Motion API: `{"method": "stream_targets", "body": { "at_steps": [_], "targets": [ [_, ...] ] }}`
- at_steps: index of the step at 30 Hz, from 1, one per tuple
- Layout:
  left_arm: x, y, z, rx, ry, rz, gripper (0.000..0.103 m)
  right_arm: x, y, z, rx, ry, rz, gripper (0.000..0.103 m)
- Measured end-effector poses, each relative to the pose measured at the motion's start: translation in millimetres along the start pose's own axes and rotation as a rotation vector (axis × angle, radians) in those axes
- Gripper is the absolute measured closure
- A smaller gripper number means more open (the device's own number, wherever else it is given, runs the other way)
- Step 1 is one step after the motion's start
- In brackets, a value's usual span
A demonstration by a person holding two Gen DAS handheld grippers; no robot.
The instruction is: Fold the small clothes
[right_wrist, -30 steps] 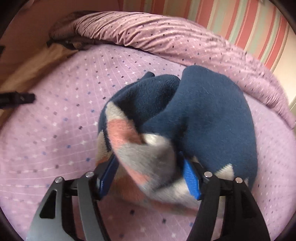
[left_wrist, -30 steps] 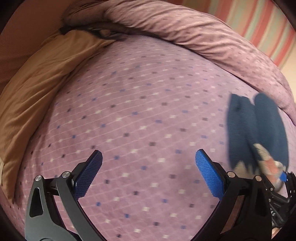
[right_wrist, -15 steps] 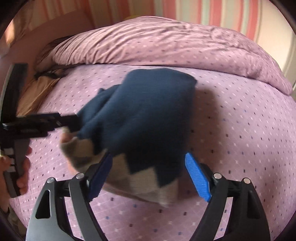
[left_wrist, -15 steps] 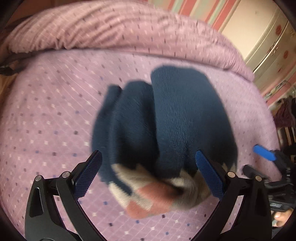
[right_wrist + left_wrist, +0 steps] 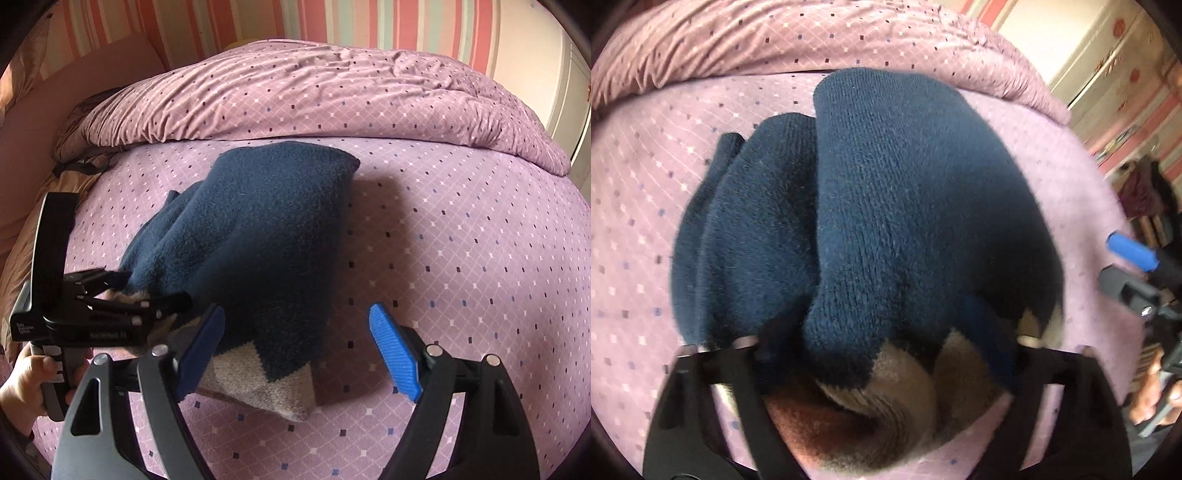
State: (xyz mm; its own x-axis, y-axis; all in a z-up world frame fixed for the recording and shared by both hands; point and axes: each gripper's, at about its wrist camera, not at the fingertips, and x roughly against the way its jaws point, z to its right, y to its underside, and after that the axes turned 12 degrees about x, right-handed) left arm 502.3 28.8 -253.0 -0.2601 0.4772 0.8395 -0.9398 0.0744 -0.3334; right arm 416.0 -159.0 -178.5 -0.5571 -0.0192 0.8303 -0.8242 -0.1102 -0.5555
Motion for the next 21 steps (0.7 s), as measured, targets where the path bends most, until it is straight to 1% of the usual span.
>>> {"method": "stream_targets", "body": {
  "at_steps": [1,5,6,7,8,10,12,13,14,15,18,19,20,21],
  "targets": [
    [-0.8,-3.4,-2.8,0.017,0.011,-0.003,0.043,-0.4,0.3,1.8,-0.005,-0.001,-0.001,0.021],
    [-2.9,-11.9,-19.3,0.119,0.096,-0.039,0.059,0.3,3.2,8.8,-0.013,0.007,-0.002,0.021],
    [-2.9,-12.7,-23.9,0.144,0.116,-0.047,0.062,0.4,4.2,10.4,-0.014,0.009,-0.001,0.021],
    [-2.4,-12.3,-26.4,0.156,0.126,-0.05,0.067,0.1,5.6,12.4,-0.016,0.014,-0.003,0.021],
    [-1.3,-11.7,-26.8,0.157,0.125,-0.048,0.069,-0.2,7.4,14.9,-0.022,0.018,-0.002,0.021],
    [6.5,-2.1,-22.0,0.148,0.09,-0.008,0.074,-0.5,10.9,19.7,-0.037,0.028,0.001,0.021],
    [13.9,7.7,-16.2,0.149,0.068,0.042,0.076,-0.4,13.2,23.9,-0.053,0.036,0.005,0.021],
    [22.9,16.3,-12.0,0.142,0.053,0.091,0.077,0.4,14.1,26.0,-0.063,0.04,0.01,0.021],
    [28.9,21.1,-9.0,0.137,0.047,0.118,0.078,2.3,14.6,27.4,-0.067,0.047,0.02,0.021],
    [41.4,28.6,-5.7,0.134,0.043,0.166,0.078,4.4,14.9,28.0,-0.067,0.053,0.029,0.021],
    [68.7,48.4,-6.4,0.143,0.035,0.253,0.078,14.5,13.4,27.9,-0.063,0.071,0.078,0.021],
    [72.7,58.1,-12.3,0.16,0.011,0.266,0.078,17.9,13.2,27.2,-0.062,0.077,0.09,0.021],
    [73.2,68.1,-21.2,0.186,-0.008,0.261,0.078,20.4,13.7,26.3,-0.065,0.077,0.096,0.021],
    [72.4,73.9,-28.7,0.212,-0.01,0.244,0.078,21.7,15.0,25.5,-0.067,0.073,0.098,0.021]
  ]
}}
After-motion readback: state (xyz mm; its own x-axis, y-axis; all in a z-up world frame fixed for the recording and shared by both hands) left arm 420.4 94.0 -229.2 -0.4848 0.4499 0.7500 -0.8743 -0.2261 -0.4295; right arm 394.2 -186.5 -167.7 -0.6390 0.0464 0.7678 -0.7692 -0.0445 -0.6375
